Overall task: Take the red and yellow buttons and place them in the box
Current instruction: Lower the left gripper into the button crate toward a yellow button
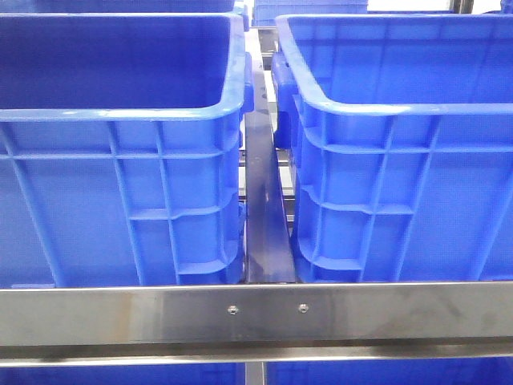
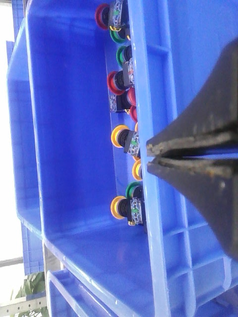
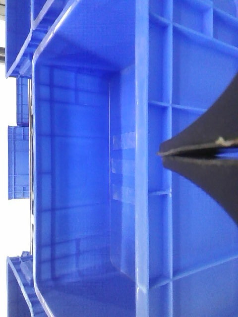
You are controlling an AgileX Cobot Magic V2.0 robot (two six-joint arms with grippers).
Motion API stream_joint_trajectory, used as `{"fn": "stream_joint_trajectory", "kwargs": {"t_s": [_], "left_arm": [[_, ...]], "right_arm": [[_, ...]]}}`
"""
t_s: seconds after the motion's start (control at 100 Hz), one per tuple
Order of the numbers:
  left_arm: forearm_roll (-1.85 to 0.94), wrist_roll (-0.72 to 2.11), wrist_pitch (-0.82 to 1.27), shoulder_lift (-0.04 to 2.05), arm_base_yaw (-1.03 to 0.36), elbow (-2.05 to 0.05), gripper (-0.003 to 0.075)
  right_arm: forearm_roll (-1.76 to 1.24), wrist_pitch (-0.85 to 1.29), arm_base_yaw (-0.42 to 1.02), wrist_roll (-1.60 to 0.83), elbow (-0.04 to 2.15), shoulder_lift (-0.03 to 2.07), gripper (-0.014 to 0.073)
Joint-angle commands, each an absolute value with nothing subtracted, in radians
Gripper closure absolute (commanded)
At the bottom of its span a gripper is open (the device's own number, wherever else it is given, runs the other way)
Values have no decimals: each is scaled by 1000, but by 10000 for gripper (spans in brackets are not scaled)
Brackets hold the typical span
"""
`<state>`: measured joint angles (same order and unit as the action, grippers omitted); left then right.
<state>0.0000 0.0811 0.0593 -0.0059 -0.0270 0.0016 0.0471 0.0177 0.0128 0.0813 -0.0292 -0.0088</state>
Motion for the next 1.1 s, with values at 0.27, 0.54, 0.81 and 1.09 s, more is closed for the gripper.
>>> {"fn": "stream_joint_trajectory", "kwargs": {"t_s": [0.27, 0.54, 0.81, 1.09], "left_arm": [[0, 80, -23, -36, -32, 53, 740], [0, 80, -25, -36, -32, 53, 740], [0, 80, -35, -36, -32, 53, 740], [0, 80, -73, -36, -32, 42, 740]], "right_arm": [[58, -65, 15, 78, -12, -34, 651], [58, -65, 15, 78, -12, -34, 651], [58, -65, 15, 78, -12, -34, 651], [58, -65, 15, 78, -12, -34, 651]]}}
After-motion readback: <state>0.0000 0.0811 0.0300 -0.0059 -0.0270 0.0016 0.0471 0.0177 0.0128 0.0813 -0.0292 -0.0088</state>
